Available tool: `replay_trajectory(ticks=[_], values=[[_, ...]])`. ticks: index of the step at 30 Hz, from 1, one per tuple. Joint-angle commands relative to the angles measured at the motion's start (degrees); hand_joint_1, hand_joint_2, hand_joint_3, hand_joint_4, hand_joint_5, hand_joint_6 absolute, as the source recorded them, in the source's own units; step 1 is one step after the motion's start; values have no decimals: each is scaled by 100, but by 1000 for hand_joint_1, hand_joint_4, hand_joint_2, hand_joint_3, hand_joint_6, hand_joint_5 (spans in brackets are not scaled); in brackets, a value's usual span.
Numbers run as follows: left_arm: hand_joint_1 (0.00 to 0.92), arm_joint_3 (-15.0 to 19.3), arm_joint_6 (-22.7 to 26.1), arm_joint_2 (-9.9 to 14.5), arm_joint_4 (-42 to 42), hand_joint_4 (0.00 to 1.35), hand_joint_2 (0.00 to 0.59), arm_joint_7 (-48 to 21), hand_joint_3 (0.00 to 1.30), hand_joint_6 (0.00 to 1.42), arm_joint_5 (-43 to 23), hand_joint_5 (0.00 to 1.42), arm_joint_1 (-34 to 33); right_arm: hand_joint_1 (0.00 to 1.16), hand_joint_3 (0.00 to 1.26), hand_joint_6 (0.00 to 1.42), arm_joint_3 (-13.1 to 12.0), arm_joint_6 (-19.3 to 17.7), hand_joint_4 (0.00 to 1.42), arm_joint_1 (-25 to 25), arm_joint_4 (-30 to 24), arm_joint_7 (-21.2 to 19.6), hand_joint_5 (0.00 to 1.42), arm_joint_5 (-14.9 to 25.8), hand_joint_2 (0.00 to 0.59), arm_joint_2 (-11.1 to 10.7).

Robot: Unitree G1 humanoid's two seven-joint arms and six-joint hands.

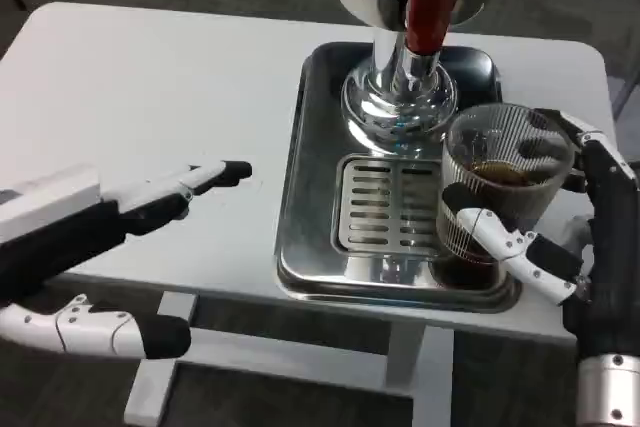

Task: Grasp the cup under the faucet to collect the drink, then remove the cup.

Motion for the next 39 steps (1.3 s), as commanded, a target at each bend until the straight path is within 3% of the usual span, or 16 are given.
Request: replay_trajectory(ticks=[1,12,25,39], values=[[0,-102,-194,-10,-69,0,81,-116,0,180,-139,0,-59,793,742,1424,-83,-11,895,241,-691,264,1139,151,229,34],[0,-170,-248,22,-268,0,81,-288,0,180,-429,0,-126,803,769,1424,-41,-22,911,885,-1631,893,1166,242,231,23],[0,-256,-385,-25,-725,0,81,-727,0,180,-1040,0,-62,797,775,1424,-147,-55,922,1795,-2812,1646,1174,423,228,-175],[0,-172,-322,37,-1139,0,84,-1136,0,181,-1548,0,88,796,781,1424,-463,-251,923,2388,-3308,1838,1180,774,228,-234]])
